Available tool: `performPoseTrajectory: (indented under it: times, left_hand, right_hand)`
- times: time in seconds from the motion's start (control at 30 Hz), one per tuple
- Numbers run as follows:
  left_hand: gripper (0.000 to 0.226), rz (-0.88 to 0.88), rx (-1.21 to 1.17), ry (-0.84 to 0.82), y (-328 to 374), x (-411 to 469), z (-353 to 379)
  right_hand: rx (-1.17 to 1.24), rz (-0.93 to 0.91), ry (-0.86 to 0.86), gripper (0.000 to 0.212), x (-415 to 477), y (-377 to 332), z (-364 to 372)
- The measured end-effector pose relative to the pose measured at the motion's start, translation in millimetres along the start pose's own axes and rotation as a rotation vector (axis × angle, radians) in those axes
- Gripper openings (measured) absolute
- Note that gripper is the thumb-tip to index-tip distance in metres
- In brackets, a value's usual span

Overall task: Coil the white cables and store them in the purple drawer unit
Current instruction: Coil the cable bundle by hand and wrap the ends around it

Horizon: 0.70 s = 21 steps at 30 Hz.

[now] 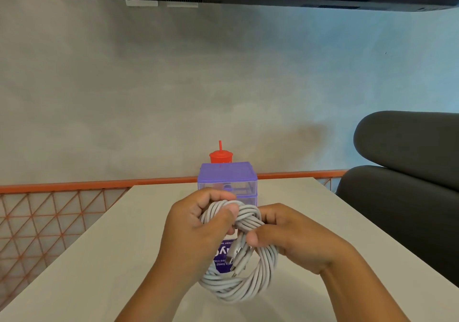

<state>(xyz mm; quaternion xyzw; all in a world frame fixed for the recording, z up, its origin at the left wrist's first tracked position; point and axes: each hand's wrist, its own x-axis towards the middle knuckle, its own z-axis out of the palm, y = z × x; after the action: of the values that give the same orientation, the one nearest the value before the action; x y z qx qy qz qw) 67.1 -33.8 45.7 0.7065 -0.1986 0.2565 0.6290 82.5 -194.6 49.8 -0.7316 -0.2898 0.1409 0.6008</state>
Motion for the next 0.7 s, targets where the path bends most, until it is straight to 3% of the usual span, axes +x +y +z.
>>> performPoseTrajectory:
  times: [0.17, 0.37, 0.53, 0.7]
  left_hand:
    - [0.024, 0.169, 0.106, 0.080, -0.9, -3.4, -3.3]
    - [0.012, 0.234, 0.122, 0.177, -8.6, -0.8, -6.0]
    - [0.017, 0.322, 0.177, 0.188, -9.4, 0.4, -8.9]
    - [0.020, 0.450, 0.227, 0.191, -10.5, 0.0, -11.9]
  right_hand:
    - [0.158, 0.009, -0.025, 0.040, 5.4, 5.8, 2.9]
    - [-0.042, 0.000, 0.137, 0.034, 9.1, 1.5, 11.1]
    - [-0.025, -0.068, 0.187, 0.035, 11.3, 0.7, 15.3]
    - [0.240, -0.097, 0.016, 0.037, 11.0, 5.6, 12.8]
